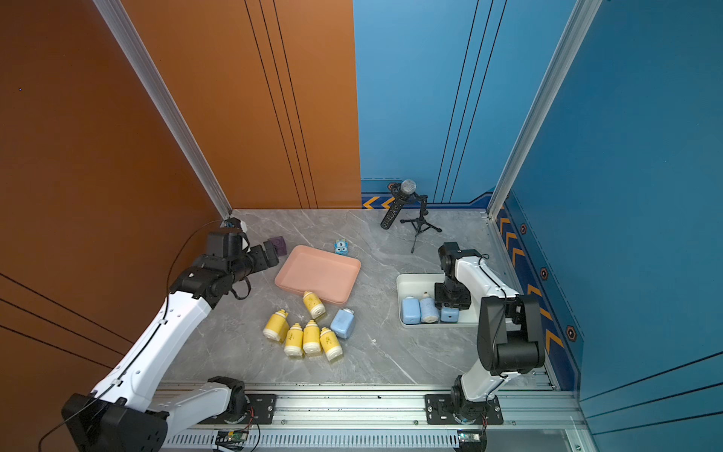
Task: Place the pencil sharpeners by color into the storage box
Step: Place the pencil sharpener in the storage box.
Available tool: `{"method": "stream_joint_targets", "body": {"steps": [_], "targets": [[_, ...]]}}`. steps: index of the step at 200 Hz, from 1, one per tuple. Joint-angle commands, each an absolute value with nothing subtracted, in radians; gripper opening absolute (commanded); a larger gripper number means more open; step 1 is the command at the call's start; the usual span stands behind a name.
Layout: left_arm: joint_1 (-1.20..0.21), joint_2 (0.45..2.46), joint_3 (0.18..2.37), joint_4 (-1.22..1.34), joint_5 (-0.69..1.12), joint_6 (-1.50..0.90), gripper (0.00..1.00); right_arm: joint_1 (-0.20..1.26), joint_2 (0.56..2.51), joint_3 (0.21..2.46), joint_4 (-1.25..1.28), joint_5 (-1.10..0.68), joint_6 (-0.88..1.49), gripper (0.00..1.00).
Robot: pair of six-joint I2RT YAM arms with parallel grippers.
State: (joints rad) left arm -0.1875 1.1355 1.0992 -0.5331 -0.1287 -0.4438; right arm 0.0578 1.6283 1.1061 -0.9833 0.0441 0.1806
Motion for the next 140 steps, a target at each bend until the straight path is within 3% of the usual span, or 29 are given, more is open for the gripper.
{"method": "stream_joint_targets", "body": {"steps": [1,140], "targets": [[-0.174,1.138,1.094,-0.54,-0.112,-0.454,0.98,0.054,1.644,1.088,-0.993,0.021,0.186,0.44],[-0.166,1.14,1.094,-0.54,-0.104,-0.46,0.98,0.054,1.66,1.094,-1.013,0.026,0.186,0.51]]}}
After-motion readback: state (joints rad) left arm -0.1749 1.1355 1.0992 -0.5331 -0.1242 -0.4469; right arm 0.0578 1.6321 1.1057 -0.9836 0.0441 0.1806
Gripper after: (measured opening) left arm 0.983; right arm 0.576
